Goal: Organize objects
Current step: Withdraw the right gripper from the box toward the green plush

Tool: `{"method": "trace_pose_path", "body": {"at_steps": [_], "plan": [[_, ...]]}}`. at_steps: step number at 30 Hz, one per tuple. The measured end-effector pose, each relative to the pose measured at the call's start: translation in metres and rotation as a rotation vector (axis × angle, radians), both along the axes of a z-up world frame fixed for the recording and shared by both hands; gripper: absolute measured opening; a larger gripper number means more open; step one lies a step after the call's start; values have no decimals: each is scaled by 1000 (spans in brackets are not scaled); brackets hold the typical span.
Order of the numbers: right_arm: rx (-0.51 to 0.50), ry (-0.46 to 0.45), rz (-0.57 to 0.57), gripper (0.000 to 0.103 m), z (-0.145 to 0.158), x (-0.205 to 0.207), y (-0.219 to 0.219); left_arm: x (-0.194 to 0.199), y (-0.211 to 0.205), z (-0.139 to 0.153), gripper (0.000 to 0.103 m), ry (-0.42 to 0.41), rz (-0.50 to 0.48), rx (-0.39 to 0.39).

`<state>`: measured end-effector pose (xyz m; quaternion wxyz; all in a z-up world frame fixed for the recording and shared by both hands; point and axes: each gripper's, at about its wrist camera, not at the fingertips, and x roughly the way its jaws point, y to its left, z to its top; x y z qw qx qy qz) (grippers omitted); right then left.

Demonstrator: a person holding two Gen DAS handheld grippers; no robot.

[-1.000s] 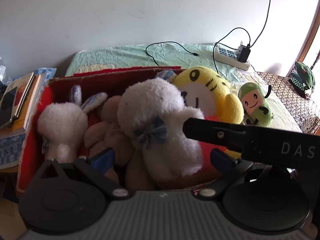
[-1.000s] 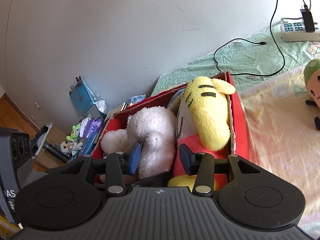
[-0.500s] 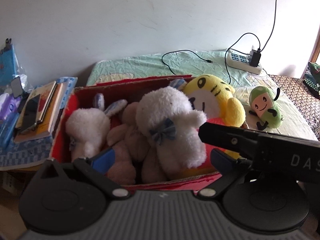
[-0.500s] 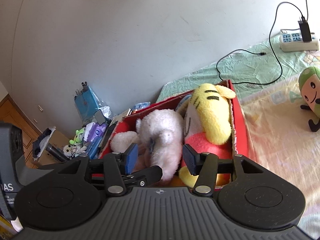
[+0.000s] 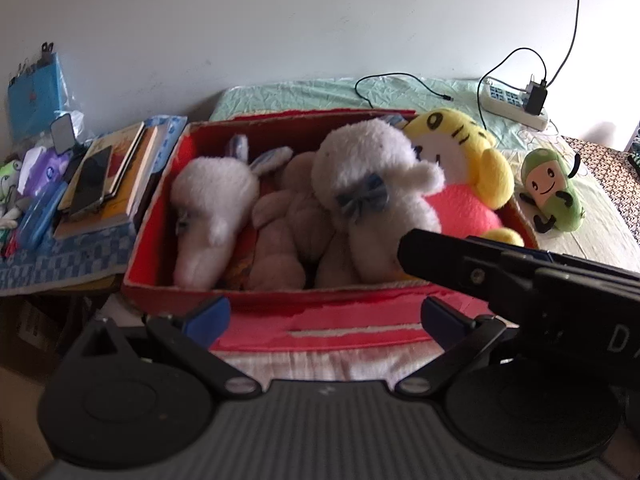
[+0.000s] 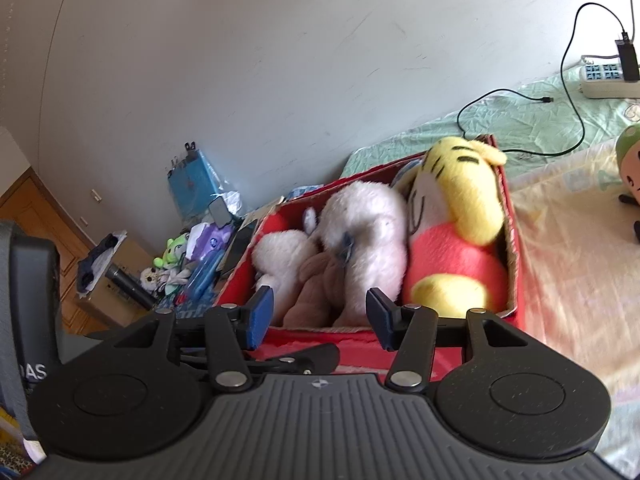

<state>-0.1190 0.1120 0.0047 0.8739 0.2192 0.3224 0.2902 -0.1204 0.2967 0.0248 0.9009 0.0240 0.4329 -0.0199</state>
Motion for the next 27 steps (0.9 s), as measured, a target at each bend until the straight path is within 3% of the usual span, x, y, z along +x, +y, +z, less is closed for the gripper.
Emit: {"method": "trace_pose_path", "body": {"at_steps": [11, 27], "plan": [[-36, 12, 36, 56, -3, -9, 4, -8, -10, -14, 101, 51, -9, 20], [-34, 181, -23, 56, -36, -12, -24, -8, -41, -55, 101, 165, -96, 58]]}}
